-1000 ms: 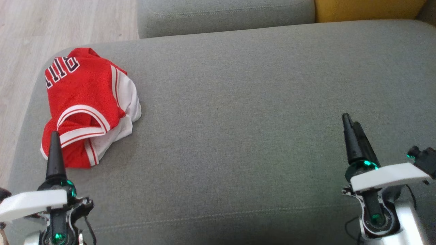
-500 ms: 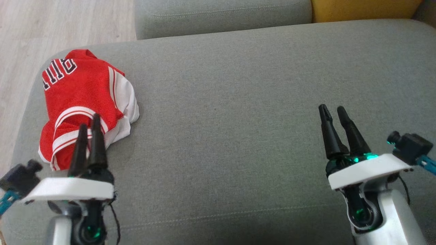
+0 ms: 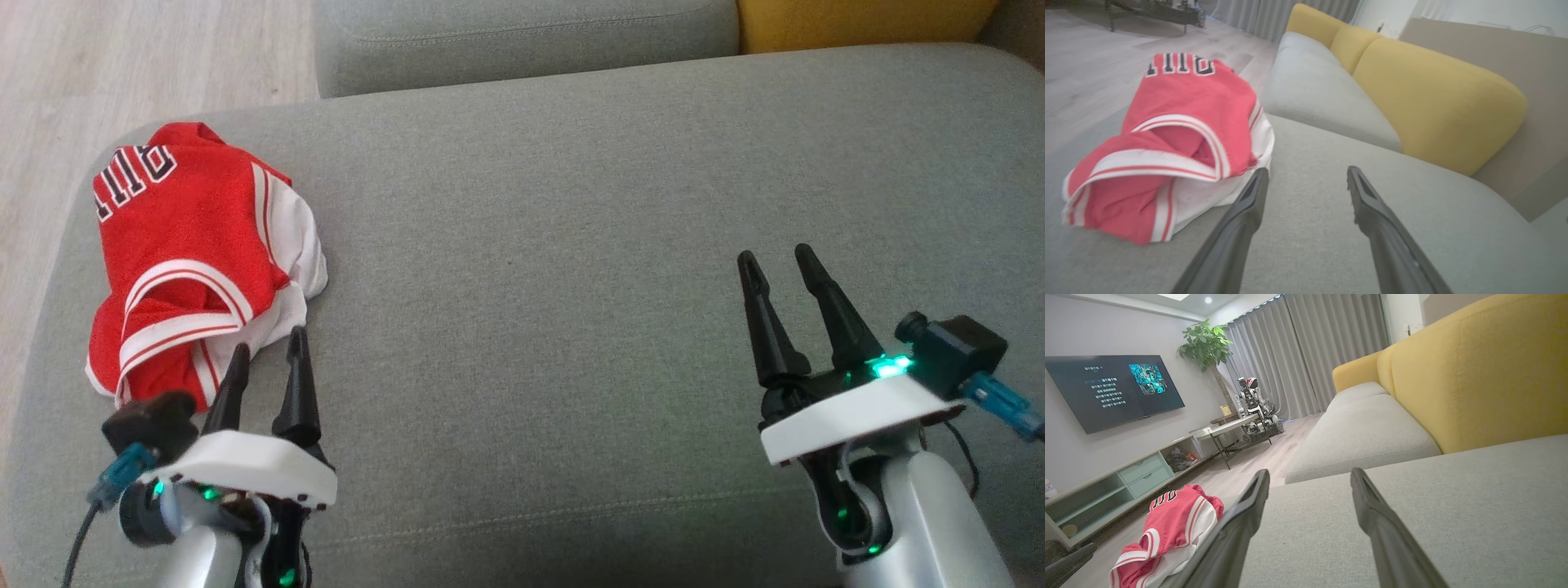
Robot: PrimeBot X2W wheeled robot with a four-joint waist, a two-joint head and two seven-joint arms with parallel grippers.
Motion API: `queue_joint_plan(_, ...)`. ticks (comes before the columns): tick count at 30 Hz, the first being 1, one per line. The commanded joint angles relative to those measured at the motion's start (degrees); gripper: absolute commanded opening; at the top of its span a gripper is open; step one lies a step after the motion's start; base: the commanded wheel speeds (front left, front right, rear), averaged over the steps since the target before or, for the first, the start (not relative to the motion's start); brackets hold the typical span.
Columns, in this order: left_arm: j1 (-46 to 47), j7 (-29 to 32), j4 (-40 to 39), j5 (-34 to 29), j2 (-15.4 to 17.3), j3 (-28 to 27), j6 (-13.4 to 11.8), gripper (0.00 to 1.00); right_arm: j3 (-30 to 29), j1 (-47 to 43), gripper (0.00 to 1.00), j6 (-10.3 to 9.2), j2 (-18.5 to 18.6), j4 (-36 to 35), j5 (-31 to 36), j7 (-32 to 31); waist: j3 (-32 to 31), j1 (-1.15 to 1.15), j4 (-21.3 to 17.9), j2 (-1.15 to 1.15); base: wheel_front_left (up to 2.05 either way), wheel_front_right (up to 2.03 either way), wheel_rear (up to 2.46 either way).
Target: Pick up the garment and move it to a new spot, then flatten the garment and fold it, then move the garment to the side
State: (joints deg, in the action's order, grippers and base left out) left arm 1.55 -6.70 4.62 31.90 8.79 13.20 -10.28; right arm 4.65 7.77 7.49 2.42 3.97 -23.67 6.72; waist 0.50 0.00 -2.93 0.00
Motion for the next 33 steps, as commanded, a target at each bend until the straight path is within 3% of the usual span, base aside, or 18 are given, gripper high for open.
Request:
queue_joint_plan(1,3.2,-0.9,-1.7,-2.0,1.4,-0.7,-1.0,1.00,1.4,2.6,1.00,0.00,0.3,-2.1,2.3,0.8,0.0,0.00,-0.1,0.00,0.00,0.00,0.00)
queue_joint_plan(16,6.0,-3.3,-6.1,-12.6,5.6,8.0,-10.2,1.00,1.8,3.3,1.00,0.00,0.3,-3.5,10.5,3.2,0.3,0.00,-0.6,0.00,0.00,0.00,0.00)
queue_joint_plan(21,6.3,-4.1,-5.9,-14.4,6.6,10.7,-12.3,1.00,1.6,3.3,1.00,0.00,0.3,-3.1,13.3,4.0,0.3,0.00,-0.8,0.00,0.00,0.00,0.00)
queue_joint_plan(26,6.4,-4.9,-5.3,-16.0,6.9,12.4,-12.5,1.00,2.0,3.3,1.00,0.00,0.4,-1.0,14.8,4.9,0.0,0.00,-0.9,0.00,0.00,0.00,0.00)
queue_joint_plan(33,5.6,-6.1,-3.8,-16.8,5.3,11.6,-10.9,1.00,2.5,3.6,1.00,0.00,0.4,1.3,17.2,6.1,-0.2,0.00,-1.0,0.00,0.00,0.00,0.00)
